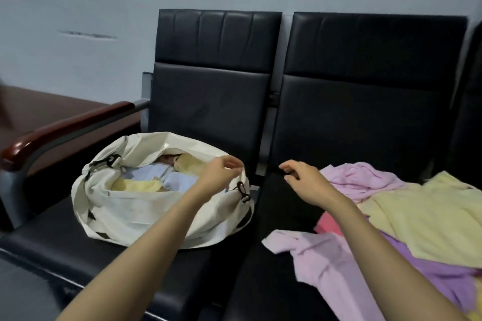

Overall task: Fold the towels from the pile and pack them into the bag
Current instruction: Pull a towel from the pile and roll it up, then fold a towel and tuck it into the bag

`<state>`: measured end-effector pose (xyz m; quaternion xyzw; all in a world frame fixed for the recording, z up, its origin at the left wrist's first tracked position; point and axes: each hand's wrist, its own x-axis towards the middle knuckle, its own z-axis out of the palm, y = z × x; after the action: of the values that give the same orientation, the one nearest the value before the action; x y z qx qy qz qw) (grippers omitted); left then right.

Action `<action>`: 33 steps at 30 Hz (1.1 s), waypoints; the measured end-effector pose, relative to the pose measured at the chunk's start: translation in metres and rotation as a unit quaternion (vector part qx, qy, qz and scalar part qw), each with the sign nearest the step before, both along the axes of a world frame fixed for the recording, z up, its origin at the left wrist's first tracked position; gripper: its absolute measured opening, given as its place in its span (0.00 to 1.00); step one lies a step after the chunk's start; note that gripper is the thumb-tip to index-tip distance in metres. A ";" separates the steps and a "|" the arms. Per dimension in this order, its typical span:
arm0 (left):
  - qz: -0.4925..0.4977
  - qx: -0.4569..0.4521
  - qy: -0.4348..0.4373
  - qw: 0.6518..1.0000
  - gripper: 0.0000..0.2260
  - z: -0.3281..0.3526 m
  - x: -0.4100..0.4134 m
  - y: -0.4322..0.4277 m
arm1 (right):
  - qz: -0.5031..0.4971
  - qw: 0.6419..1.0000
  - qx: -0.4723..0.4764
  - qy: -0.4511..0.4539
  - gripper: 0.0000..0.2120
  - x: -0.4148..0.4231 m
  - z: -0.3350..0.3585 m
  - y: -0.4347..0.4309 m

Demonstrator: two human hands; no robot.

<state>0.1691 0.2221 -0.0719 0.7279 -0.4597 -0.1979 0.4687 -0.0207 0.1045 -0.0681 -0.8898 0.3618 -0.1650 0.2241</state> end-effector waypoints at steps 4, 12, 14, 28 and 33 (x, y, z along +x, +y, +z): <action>-0.088 0.024 -0.008 0.996 0.06 0.000 -0.094 -0.014 | -0.078 0.996 0.029 0.018 0.17 -0.110 0.004 0.007; -0.164 0.072 -0.028 0.984 0.09 -0.022 -0.222 -0.030 | -0.168 0.984 0.043 0.045 0.15 -0.258 -0.007 0.017; -0.176 0.093 -0.103 0.975 0.12 -0.035 -0.236 -0.035 | -0.183 0.980 0.050 0.052 0.15 -0.271 -0.018 0.016; -0.176 0.166 -0.311 0.919 0.17 -0.112 -0.265 -0.031 | -0.236 0.958 0.060 0.153 0.23 -0.246 -0.097 0.012; -0.173 0.042 -0.204 0.963 0.16 -0.106 -0.265 -0.016 | -0.226 0.963 0.030 0.141 0.19 -0.252 -0.079 0.015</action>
<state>-0.0963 0.2061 -0.1780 0.6816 -0.6554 -0.1424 0.2924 -0.2730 0.1199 -0.1475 -0.7921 0.5860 -0.0732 0.1543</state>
